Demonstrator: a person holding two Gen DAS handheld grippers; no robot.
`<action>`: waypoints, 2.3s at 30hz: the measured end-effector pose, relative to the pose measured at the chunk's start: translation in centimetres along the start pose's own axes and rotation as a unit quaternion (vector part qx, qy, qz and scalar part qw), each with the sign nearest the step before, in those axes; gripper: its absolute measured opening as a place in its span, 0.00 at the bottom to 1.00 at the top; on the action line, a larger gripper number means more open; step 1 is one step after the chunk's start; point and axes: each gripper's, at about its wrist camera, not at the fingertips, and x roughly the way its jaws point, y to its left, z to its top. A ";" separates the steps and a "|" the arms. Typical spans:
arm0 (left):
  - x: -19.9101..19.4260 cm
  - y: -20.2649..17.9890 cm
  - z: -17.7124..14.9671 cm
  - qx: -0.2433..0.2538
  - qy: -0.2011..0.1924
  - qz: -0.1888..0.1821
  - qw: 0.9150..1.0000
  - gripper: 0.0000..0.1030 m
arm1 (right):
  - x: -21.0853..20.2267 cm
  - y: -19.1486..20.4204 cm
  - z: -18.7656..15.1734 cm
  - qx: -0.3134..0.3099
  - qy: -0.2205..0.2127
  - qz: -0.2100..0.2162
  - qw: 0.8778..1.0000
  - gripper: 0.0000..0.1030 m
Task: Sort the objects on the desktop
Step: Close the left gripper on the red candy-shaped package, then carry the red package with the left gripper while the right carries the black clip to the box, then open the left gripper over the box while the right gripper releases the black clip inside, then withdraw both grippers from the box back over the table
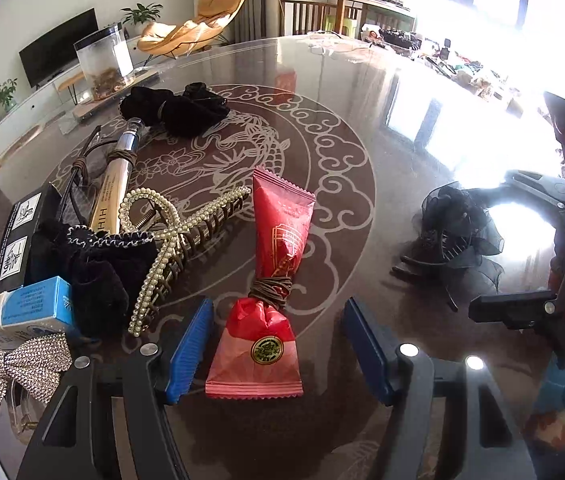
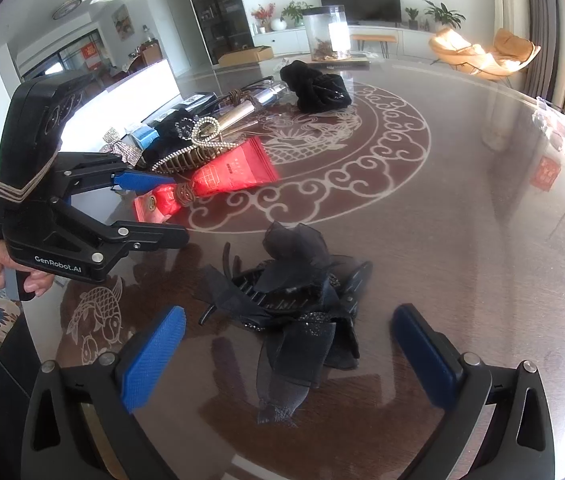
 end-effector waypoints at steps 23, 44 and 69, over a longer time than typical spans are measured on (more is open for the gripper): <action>-18.6 6.1 -9.8 -0.168 -0.140 0.029 0.975 0.22 | -1.4 4.1 4.2 -0.043 0.004 -0.047 0.998 0.73; -26.2 31.2 -25.4 -0.404 -0.061 0.231 0.883 0.39 | 13.2 47.1 22.9 -0.229 0.053 0.190 0.953 0.76; -22.1 25.4 -25.5 -0.202 0.075 0.389 0.896 0.75 | 11.1 46.5 12.3 -0.343 -0.123 0.070 0.929 0.95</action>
